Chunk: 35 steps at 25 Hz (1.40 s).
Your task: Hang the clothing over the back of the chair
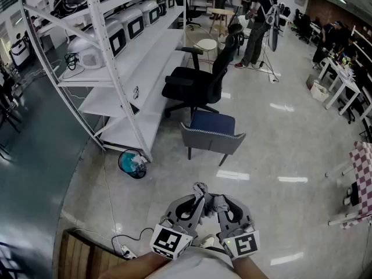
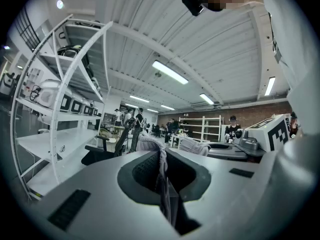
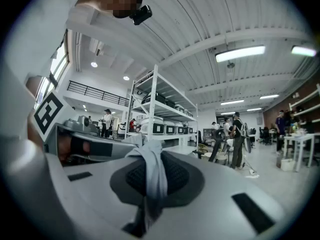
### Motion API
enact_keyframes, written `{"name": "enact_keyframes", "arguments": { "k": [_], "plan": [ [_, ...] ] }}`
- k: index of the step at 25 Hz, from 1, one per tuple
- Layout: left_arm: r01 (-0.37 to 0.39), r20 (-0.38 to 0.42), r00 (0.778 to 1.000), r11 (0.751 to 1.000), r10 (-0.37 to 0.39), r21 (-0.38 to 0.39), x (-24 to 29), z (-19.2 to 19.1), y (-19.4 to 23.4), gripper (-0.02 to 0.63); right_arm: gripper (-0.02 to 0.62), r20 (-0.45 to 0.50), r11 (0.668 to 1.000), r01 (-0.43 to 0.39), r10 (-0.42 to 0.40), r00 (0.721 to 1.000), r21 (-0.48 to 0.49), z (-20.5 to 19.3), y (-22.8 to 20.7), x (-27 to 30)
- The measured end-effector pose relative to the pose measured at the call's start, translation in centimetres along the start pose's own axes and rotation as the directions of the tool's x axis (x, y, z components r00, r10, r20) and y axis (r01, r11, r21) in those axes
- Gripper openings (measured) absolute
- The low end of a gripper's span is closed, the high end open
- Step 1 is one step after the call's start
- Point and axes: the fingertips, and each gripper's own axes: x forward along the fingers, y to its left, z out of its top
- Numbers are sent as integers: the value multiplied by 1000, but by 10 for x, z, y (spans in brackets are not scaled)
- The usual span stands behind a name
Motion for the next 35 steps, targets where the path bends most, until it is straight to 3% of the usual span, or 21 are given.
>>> {"name": "enact_keyframes", "arguments": {
  "k": [5,9,12,27,35],
  "plan": [
    [-15,-4,1000,1000,15,14,7,-2,-8,21,29,-10,999,14,-15,1000,-35,-2,-7,-3],
    [-15,-7,1000,999,16,51,19,-1,-14,21,29,-85,997,47,-52,995,-65,-5,-16,2],
    [-12,-4,1000,998,12,65,23,-2,-18,21,29,-66,996,49,-53,996,-69,-1,-16,6],
    [-63,-32,997,997,65,40,33,-15,-34,21,29,5,999,-28,28,1000,-28,-5,-33,-11],
    [-103,-41,994,995,104,12,50,-29,-59,21,29,-55,996,-90,88,995,-28,-19,-55,-31]
  ]
}}
